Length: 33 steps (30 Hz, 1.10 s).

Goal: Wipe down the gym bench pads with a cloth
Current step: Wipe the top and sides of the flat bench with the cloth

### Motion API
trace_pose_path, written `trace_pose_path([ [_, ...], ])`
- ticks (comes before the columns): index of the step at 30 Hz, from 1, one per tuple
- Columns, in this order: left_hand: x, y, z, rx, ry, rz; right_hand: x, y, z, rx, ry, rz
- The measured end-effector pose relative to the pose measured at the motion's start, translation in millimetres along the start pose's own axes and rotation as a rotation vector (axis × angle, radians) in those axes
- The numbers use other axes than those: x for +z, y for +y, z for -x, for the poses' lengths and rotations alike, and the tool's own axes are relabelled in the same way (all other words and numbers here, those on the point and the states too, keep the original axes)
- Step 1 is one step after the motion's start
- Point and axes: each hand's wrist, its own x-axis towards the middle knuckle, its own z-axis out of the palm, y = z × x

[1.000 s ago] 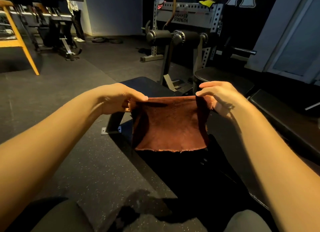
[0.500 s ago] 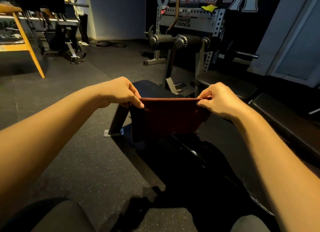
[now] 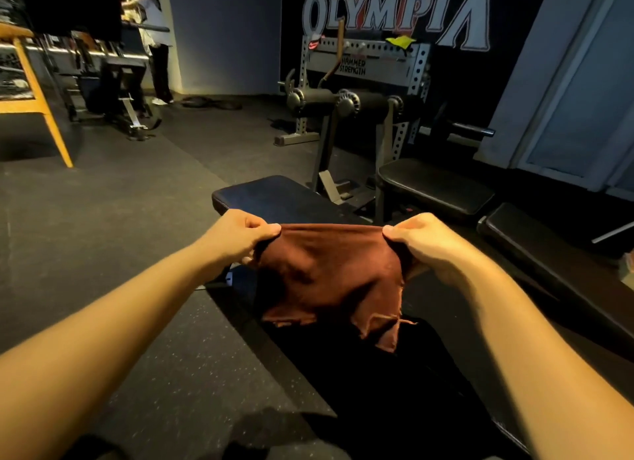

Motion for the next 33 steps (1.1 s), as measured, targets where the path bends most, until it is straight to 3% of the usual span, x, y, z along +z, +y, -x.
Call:
trace_pose_path([
  [3,20,6,11,0.021,0.052,0.050,14,-6,6,0.047,0.034,-0.020],
  [9,49,33,29,0.144,-0.028,0.088,45,-26,24,-0.047,-0.105,-0.153],
  [15,55,35,31,0.107,0.000,0.194,53,-33,29,-0.101,-0.363,-0.116],
  [22,41,40,31,0.021,-0.062,0.285,49,-29,37,-0.201,-0.529,-0.051],
  [24,33,40,32,0.041,-0.065,0.240,40,-27,39,-0.213,-0.489,-0.135],
  [28,23,45,33,0.106,-0.163,0.210,28,-12,18,-0.209,-0.131,-0.201],
  [33,14,47,30,0.142,-0.202,0.362,50,6,16,-0.142,-0.481,-0.356],
])
